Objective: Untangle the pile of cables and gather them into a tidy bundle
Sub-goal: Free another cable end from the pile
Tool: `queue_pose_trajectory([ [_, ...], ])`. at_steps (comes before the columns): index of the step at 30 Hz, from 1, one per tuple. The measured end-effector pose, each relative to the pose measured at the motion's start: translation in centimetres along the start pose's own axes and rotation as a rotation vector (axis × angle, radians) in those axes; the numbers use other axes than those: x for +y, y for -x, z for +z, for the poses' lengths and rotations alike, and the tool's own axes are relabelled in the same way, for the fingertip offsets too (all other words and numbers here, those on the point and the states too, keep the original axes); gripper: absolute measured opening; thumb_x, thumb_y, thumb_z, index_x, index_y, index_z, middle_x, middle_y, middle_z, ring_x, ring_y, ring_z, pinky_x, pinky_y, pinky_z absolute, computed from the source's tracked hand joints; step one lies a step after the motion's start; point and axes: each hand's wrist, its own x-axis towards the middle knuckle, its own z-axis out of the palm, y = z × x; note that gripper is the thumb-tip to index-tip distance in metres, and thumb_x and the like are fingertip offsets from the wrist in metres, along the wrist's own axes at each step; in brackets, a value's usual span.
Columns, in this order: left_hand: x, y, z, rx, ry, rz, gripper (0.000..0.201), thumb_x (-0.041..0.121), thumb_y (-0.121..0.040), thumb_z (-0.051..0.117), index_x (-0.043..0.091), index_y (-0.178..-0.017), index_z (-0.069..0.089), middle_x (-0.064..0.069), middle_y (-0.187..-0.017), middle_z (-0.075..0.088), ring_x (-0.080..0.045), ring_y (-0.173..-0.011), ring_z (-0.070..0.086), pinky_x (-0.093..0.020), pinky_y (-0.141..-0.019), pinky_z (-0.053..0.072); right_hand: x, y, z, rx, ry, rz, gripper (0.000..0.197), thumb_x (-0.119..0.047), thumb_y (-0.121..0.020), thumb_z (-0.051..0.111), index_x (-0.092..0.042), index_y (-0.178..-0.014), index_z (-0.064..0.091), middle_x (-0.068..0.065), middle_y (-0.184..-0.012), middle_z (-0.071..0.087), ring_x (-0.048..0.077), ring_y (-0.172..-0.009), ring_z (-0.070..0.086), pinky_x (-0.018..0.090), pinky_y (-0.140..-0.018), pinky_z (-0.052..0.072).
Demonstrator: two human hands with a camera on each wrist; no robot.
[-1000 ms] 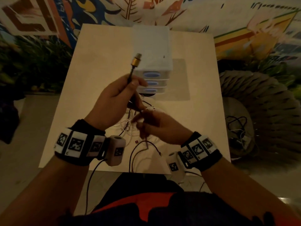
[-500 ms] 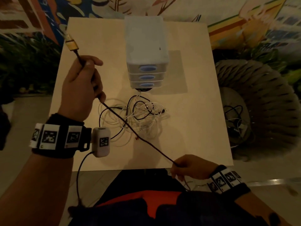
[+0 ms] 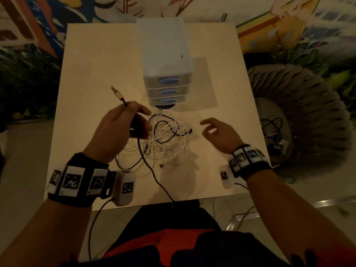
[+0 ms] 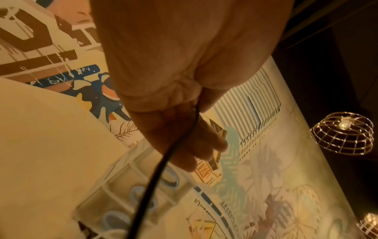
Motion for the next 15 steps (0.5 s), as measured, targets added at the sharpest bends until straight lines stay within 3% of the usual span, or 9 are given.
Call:
queue_pose_trajectory([
  [3,-0.6,0.8,0.1,-0.041,-0.047,-0.001,0.034,0.025,-0.111,0.034,0.01,-0.117,0.064,-0.016,-0.078,0.072,-0.038,-0.077,0.071,-0.043,-0.073,0.064,-0.5,-4.4,1.7,-0.095,0.181,-0.045,0.043,-0.029,-0.093,0.069,-0.029,-0.134,0.058,0.01,-0.12,0.058,0.028,-0.099,0.063,0.04,-0.097,0.049],
  [7,-1.1,1.2,-1.0,-0.016,-0.024,-0.009,0.03,0.021,-0.11,0.036,0.012,-0.122,0.062,-0.018,-0.08,0.072,-0.036,-0.074,0.072,-0.04,-0.069,0.064,-0.5,-6.3,3.6,-0.229,0.433,-0.06,0.037,-0.035,-0.094,0.067,-0.019,-0.127,0.065,0.02,-0.121,0.053,0.038,-0.111,0.056,0.042,-0.099,0.046],
  [11,-1.7,1.1,-2.6,0.016,-0.033,-0.013,0.03,0.021,-0.11,0.036,0.01,-0.116,0.063,-0.017,-0.082,0.069,-0.038,-0.071,0.068,-0.039,-0.066,0.063,-0.3,-5.8,2.8,-0.222,0.392,-0.028,0.028,-0.037,-0.091,0.071,-0.019,-0.112,0.071,0.016,-0.112,0.061,0.036,-0.106,0.059,0.039,-0.093,0.048],
  [15,-2.2,0.7,-3.4,0.039,-0.021,0.005,0.031,0.02,-0.11,0.036,0.006,-0.113,0.063,-0.013,-0.075,0.064,-0.036,-0.067,0.065,-0.038,-0.062,0.062,-1.6,-4.8,-0.4,-0.086,0.168,-0.069,0.011,-0.028,-0.088,0.074,-0.024,-0.099,0.073,-0.001,-0.099,0.074,0.018,-0.091,0.066,0.028,-0.083,0.049],
])
